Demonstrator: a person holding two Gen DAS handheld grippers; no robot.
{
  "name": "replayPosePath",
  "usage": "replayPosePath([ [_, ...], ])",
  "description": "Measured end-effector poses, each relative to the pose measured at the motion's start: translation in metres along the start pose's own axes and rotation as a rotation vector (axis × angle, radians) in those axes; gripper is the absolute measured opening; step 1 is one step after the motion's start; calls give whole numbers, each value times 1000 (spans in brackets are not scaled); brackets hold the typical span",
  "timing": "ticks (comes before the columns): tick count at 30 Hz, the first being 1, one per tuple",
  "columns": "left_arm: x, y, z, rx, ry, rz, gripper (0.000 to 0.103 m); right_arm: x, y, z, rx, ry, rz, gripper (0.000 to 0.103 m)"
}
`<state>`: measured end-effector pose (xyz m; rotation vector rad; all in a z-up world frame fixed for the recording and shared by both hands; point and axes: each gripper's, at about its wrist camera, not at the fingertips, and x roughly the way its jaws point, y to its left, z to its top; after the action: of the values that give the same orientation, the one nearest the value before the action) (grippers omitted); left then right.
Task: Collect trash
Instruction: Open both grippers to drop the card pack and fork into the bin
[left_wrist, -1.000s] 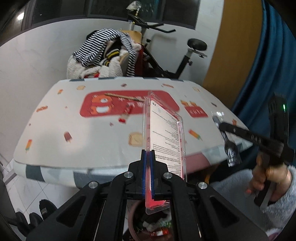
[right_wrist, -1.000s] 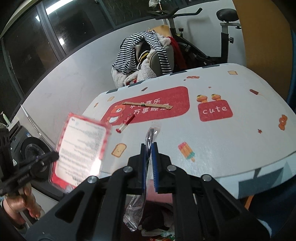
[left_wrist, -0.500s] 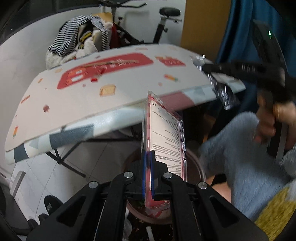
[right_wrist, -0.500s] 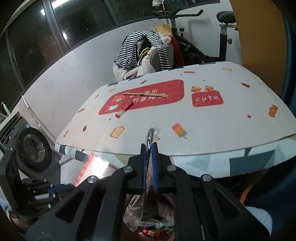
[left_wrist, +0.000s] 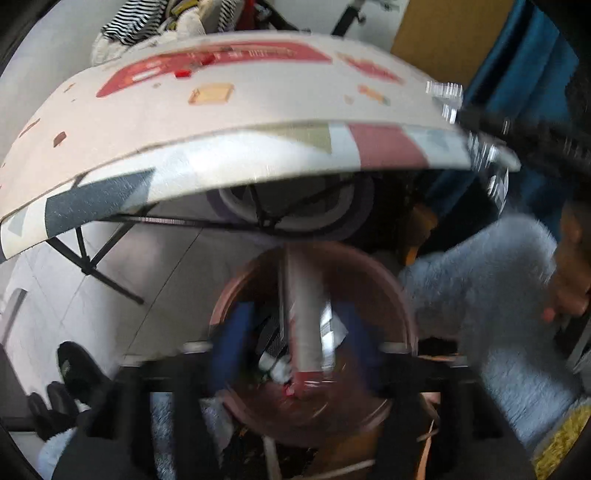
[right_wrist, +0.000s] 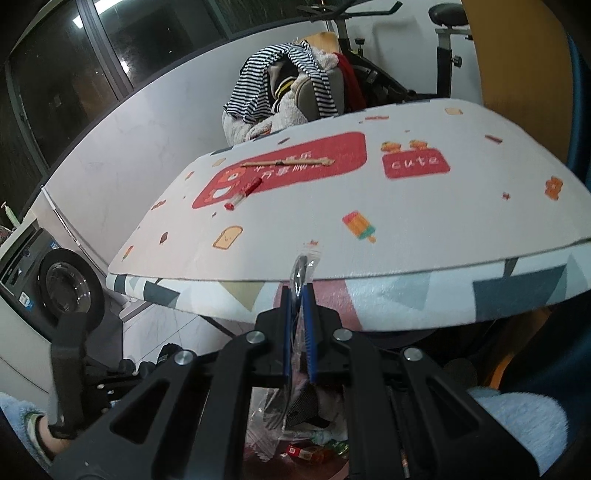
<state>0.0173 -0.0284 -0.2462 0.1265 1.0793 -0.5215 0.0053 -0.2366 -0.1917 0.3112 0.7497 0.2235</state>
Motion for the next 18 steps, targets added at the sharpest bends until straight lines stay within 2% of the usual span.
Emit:
replayPosePath([
  [1,-4,3,1,-12,-22,-6,64,2,0,-1,-2,2,4,10],
  [5,-27,16,6,-62,-116,5,82,15,0,-19,-23,39,54,10],
  [8,-47,28,9,-112,-193,22,90,23,6,-27,-40,72,66,10],
  [14,-77,37,8,-103,-328,123,97,46,22,-47,-117,168,48,11],
  [18,-79,49,-6,-137,-374,177,97,62,26,-61,-140,236,25,11],
])
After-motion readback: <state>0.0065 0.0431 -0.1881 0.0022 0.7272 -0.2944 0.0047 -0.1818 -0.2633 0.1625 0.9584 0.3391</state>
